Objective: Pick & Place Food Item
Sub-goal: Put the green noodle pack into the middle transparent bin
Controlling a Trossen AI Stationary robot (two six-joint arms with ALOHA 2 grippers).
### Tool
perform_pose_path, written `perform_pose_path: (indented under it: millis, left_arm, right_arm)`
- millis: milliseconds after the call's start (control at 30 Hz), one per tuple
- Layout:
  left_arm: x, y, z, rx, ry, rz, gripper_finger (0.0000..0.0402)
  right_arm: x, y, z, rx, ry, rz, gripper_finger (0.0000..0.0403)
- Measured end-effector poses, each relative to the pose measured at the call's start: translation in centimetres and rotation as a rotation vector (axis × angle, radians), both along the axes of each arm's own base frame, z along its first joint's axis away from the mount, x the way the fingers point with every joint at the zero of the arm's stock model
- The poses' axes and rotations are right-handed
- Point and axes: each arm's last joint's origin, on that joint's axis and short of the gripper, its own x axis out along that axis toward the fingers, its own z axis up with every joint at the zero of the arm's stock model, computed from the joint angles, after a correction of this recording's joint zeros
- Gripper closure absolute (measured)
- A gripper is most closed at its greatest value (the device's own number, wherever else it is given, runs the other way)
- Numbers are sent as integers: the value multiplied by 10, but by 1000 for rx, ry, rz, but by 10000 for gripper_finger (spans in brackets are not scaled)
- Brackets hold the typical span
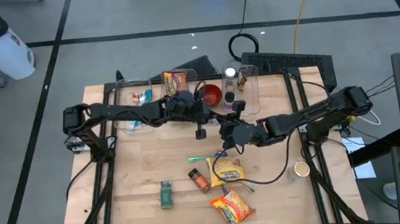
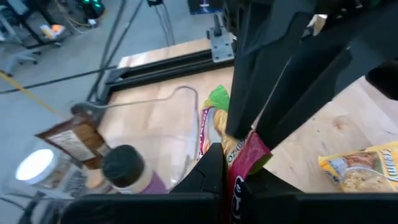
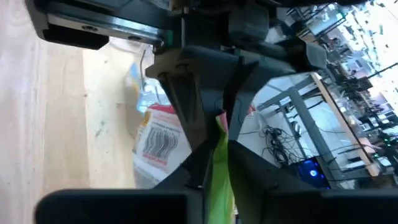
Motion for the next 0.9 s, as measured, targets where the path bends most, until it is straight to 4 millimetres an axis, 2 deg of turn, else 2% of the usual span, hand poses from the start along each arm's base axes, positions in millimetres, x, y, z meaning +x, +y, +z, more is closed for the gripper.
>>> perform_pose_path:
  millis: [267,467,667,900]
  left_arm:
    - [-22,0,30,105,-7,88,397]
    - [-46,2,53,212,26,236,398]
    - [-73,16,70,297,76,421,398]
    - [-96,54,77,314,111,591,398]
  right_arm:
    - [-17,6,24,10,-85,14,269]
    - [-35,5,34,51,-158,13,216]
    - [-54,-2,24,119,-265,-17,195]
    - [-71,-6,-1,141,-503,20,194]
